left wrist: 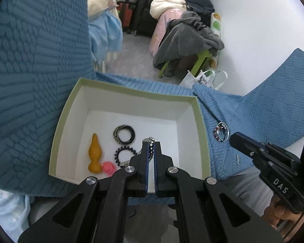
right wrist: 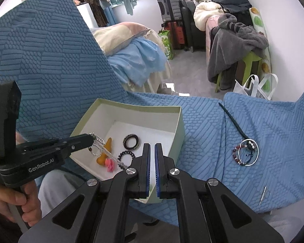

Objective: Organize jewelry
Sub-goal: 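Carry the ball chain into the white box and open the left tool, then grasp the red beaded bracelet with the left tool while the right tool grasps the silver hoop ring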

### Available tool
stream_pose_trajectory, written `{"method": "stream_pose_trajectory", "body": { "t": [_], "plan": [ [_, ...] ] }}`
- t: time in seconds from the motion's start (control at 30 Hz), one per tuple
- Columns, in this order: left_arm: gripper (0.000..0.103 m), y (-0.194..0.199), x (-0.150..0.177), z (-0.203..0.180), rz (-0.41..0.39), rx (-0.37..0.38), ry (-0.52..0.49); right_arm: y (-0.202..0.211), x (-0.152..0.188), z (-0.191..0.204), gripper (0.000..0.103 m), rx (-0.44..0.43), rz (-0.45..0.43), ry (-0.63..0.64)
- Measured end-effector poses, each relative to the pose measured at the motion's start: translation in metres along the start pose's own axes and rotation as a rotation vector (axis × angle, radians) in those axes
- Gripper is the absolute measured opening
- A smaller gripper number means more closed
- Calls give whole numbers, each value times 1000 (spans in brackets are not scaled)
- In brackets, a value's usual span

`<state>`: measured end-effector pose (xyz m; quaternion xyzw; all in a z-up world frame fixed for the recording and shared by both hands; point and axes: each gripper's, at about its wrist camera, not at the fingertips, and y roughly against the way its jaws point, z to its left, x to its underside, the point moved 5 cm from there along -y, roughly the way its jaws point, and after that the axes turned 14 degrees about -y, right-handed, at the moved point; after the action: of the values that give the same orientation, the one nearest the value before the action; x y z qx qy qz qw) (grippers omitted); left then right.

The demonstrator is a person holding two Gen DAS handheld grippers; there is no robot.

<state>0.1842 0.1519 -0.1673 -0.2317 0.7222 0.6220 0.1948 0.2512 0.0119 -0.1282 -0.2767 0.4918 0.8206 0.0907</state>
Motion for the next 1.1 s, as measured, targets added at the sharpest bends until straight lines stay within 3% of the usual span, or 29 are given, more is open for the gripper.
{"method": "stream_pose_trajectory", "body": {
  "t": [0.17,0.23,0.3,0.33,0.7,0.93,1.1],
  "plan": [
    [6,6,0,0,-10,7,8,10,-6,0,2,-17,-25,-3],
    [18,9,-4,-5,-17,22,10,16,-10,-2,2,-24,-41,-4],
    [50,15,-10,-11,-42,16,7,24,-15,-5,3,-34,-56,-9],
    [52,19,-14,-15,-65,8,2,29,-18,-8,3,-35,-67,-10],
    [52,16,-49,-88,-167,90,-54,72,-41,-73,3,3,-166,-53],
    [51,-30,-47,-142,-126,155,-89,76,-41,-141,5,43,-166,-108],
    [41,-70,-41,-171,-59,184,-118,61,-33,-180,9,46,-129,-141]
  ]
}}
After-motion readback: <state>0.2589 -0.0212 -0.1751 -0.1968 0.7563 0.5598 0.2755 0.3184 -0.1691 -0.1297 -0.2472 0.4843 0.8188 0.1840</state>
